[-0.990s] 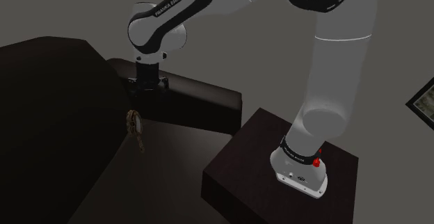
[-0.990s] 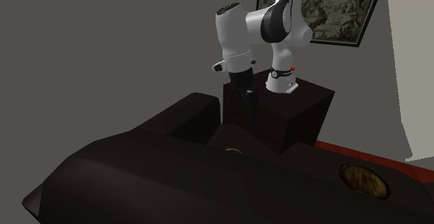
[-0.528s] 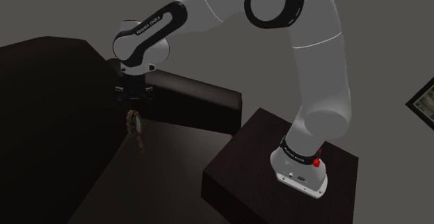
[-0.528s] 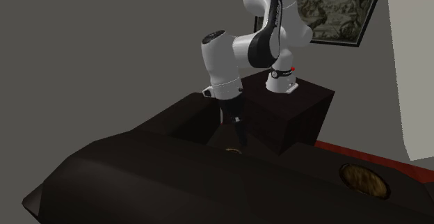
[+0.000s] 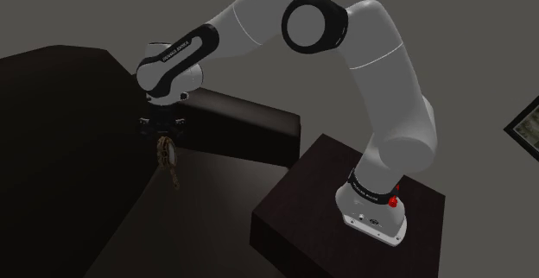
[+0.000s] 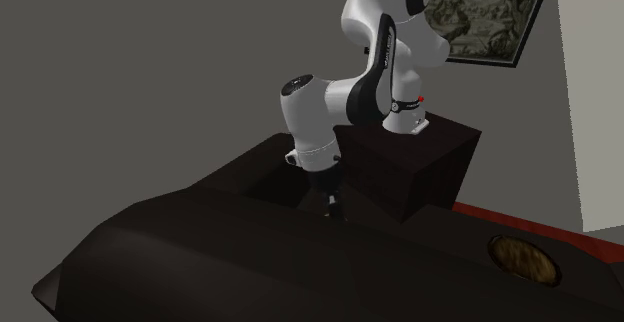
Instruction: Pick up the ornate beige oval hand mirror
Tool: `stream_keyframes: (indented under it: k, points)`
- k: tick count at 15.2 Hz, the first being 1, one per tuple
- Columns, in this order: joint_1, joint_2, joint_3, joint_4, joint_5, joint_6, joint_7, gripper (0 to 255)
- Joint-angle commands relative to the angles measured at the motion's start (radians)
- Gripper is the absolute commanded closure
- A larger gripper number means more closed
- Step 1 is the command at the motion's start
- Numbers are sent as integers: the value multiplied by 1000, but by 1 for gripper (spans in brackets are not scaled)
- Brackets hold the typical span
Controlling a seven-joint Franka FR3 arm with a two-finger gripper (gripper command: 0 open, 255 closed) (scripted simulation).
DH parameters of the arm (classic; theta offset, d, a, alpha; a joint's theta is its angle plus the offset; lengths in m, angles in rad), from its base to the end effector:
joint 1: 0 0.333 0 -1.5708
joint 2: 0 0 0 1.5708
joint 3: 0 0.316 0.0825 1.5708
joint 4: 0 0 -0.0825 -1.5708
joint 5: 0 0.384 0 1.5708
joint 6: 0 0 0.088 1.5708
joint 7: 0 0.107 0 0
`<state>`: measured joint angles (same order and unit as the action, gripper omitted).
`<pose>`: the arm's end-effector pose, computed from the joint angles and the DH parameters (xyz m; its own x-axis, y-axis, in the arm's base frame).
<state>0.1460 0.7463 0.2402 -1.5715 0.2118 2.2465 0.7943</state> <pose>0.6509 0.2464 0.2088 0.8018 -0.5257 -0.2840 -0.5797 -0.7997 -0.1563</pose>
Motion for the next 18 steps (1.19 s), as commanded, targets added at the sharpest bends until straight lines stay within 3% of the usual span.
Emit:
stream_keyframes:
  k: [1,3,4,18]
  points:
    - [2,21,-1,5,-1,16,-4,0]
    - [3,26,-2,5,-1,20,-5,0]
    - [3,28,-2,11,-2,17,-4,255]
    - [-1,-19,1,1,0,-19,6,255]
